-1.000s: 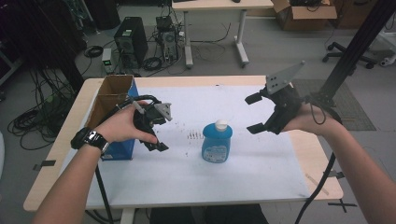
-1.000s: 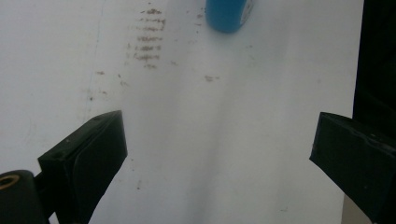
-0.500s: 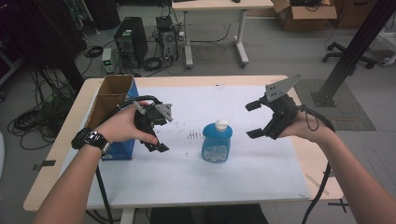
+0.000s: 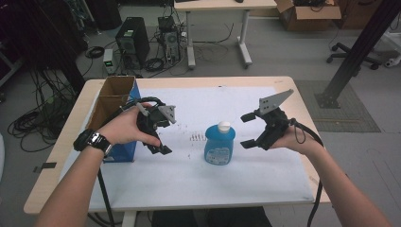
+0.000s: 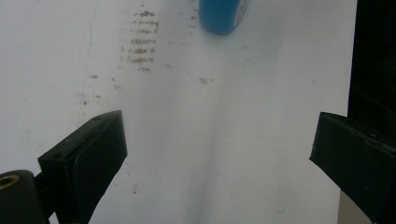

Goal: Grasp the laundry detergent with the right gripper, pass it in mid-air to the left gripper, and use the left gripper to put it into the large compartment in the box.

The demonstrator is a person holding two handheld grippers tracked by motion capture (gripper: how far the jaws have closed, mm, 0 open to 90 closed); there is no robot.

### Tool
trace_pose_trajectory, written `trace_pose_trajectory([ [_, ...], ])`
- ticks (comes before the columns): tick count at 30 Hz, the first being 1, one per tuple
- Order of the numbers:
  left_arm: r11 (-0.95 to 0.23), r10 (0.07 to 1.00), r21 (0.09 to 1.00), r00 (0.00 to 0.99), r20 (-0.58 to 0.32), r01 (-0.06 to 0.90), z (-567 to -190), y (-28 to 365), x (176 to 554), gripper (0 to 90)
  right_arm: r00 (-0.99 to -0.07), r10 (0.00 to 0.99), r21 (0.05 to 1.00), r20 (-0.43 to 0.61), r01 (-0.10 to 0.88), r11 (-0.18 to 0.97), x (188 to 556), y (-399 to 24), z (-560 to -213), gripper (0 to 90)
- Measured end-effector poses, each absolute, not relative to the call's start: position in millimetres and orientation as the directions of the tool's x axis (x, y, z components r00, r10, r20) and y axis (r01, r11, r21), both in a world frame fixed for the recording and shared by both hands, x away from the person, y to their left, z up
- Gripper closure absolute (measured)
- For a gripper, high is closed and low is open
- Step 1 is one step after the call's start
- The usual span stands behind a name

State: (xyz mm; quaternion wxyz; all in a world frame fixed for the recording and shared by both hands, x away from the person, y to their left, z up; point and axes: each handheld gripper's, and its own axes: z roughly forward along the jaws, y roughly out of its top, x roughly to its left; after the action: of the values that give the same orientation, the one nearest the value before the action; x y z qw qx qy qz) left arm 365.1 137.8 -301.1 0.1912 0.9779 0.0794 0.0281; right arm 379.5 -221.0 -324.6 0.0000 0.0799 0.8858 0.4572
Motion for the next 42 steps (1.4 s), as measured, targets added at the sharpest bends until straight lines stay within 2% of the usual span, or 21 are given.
trace_pose_trajectory([
  [14,-0.918,0.148,0.376,0.989,0.026,0.128,-303,135,366,3.8,-0.974,0.202,0.827,0.099,0.193,0.528,376,-206,-356,2.4],
  [34,-0.914,0.138,0.389,0.99,0.024,0.118,-304,133,366,3.8,-0.974,0.199,0.843,0.108,0.195,0.501,376,-180,-377,4.8],
  [42,-0.912,0.137,0.393,0.99,0.022,0.118,-304,132,366,3.7,-0.975,0.194,0.856,0.109,0.191,0.48,377,-173,-382,9.9],
])
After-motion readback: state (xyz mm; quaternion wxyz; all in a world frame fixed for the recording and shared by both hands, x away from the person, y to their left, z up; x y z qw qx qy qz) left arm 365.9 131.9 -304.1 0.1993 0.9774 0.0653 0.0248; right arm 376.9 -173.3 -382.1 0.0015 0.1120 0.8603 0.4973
